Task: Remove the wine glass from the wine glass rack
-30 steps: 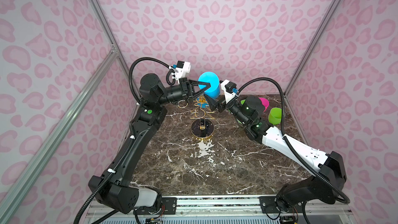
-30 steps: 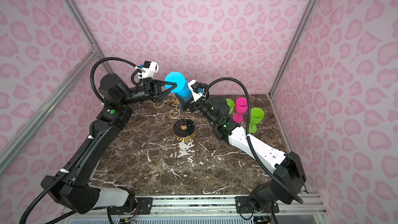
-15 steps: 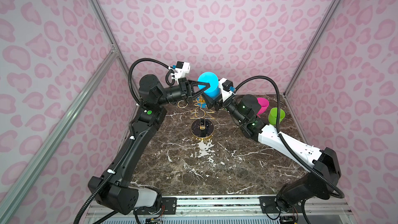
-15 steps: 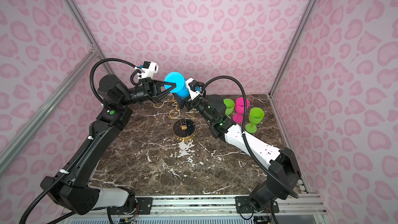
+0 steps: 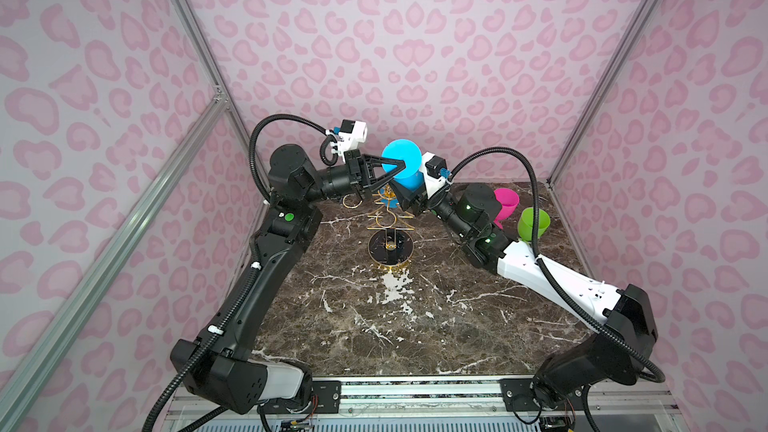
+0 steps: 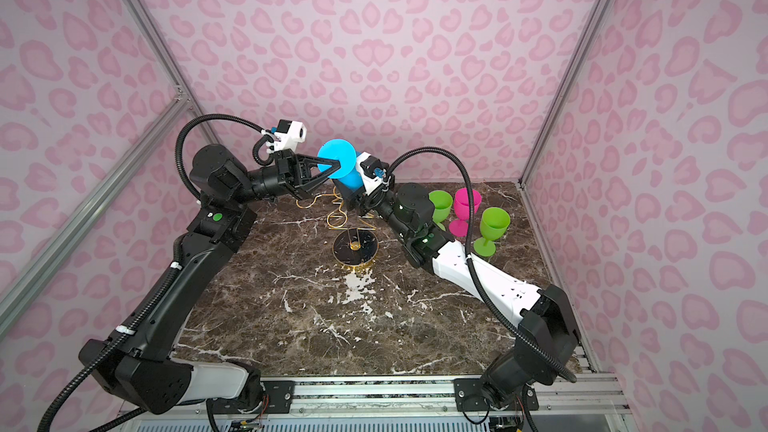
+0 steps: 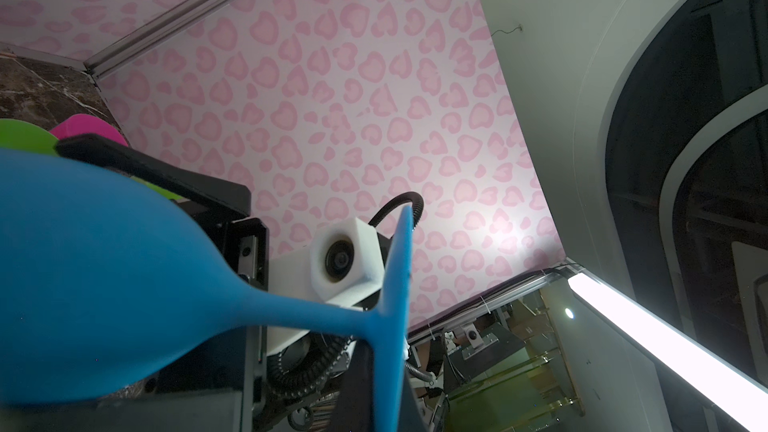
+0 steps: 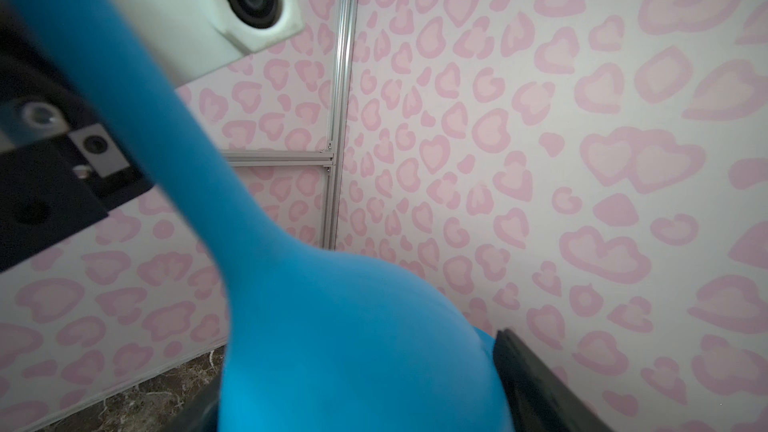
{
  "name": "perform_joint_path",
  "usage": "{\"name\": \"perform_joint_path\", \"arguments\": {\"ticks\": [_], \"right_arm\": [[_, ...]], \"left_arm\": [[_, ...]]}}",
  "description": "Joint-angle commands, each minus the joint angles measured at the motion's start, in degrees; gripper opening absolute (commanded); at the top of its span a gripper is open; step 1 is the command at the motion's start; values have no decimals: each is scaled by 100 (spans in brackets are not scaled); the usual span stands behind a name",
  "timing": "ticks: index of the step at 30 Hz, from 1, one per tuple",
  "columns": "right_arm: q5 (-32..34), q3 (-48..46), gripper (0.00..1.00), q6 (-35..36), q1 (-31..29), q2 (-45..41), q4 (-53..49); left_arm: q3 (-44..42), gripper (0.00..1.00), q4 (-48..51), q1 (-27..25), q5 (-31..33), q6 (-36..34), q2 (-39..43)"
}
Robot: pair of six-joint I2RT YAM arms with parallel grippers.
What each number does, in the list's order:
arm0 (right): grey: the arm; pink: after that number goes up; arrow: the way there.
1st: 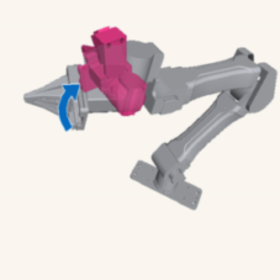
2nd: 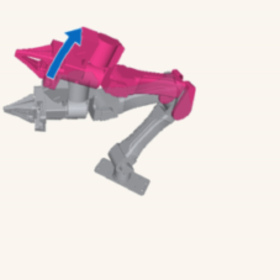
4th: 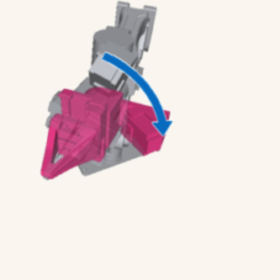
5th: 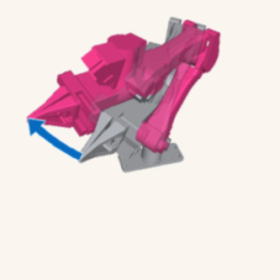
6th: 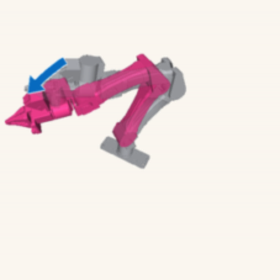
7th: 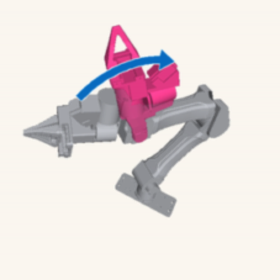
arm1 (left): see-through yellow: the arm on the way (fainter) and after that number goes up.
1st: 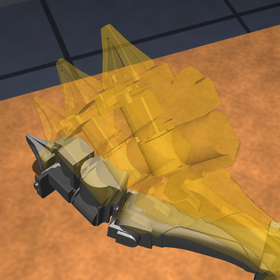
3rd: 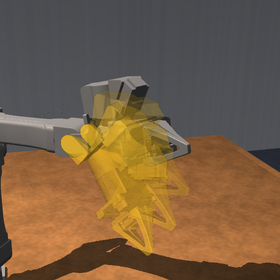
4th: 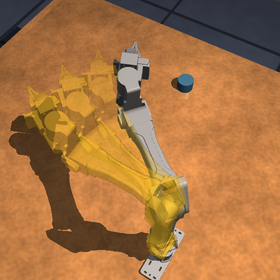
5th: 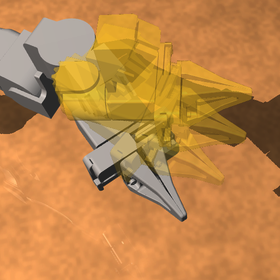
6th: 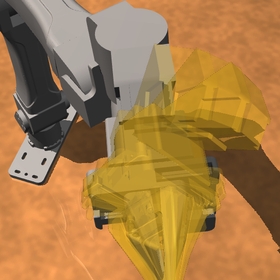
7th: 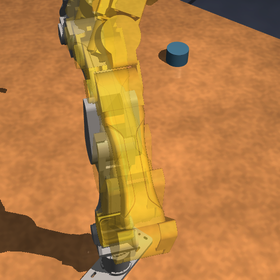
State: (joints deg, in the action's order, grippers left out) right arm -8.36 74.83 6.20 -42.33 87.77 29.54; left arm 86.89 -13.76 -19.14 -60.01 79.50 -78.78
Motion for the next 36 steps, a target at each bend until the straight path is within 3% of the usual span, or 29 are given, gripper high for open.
{"name": "perform_joint_path", "arguments": {"ticks": [1,11,18,23,29,36], "right_arm": [[208,-38,80,-286,8,-111,63],[177,381,72,-735,107,-529,-1498],[235,752,69,-685,146,-1131,-3581],[278,980,68,-707,173,-1538,-5021],[101,981,65,-1015,172,-1866,-5853],[-98,889,62,-1253,160,-1919,-6143]], "left_arm": [[-6,12,-320,28,-46,-14,22],[65,51,-287,85,6,-292,94],[39,57,-68,172,87,-1368,195],[-205,59,164,198,659,-2713,413],[-673,58,232,157,1456,-4507,891],[-1868,56,-66,-172,2613,-7612,1649]]}}
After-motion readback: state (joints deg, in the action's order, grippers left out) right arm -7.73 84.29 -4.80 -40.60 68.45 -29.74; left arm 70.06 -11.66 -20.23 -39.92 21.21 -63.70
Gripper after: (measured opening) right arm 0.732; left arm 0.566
